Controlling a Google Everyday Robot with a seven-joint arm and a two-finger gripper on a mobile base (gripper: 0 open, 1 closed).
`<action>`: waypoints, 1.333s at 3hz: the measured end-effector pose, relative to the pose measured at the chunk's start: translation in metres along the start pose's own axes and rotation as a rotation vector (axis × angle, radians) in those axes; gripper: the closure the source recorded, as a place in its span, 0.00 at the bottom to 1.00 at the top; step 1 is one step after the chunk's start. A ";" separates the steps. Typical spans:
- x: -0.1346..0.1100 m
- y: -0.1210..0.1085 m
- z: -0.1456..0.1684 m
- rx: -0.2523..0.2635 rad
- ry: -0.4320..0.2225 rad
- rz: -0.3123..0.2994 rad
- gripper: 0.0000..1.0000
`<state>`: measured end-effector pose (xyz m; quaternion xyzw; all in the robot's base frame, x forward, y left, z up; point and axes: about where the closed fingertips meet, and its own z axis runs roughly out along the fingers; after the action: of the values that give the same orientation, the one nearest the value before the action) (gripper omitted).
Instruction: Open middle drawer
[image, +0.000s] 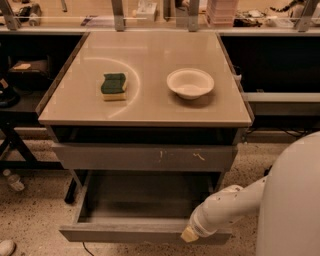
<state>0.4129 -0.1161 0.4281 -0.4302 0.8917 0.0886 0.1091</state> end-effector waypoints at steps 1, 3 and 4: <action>0.001 -0.001 -0.005 0.017 -0.007 0.026 1.00; 0.003 -0.001 -0.008 0.030 -0.013 0.057 1.00; 0.005 -0.001 -0.007 0.024 -0.005 0.059 1.00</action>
Offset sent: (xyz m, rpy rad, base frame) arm -0.2010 -0.0850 0.0259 -0.1348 0.1610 -0.2668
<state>0.4101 -0.1219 0.4338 -0.4022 0.9047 0.0820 0.1138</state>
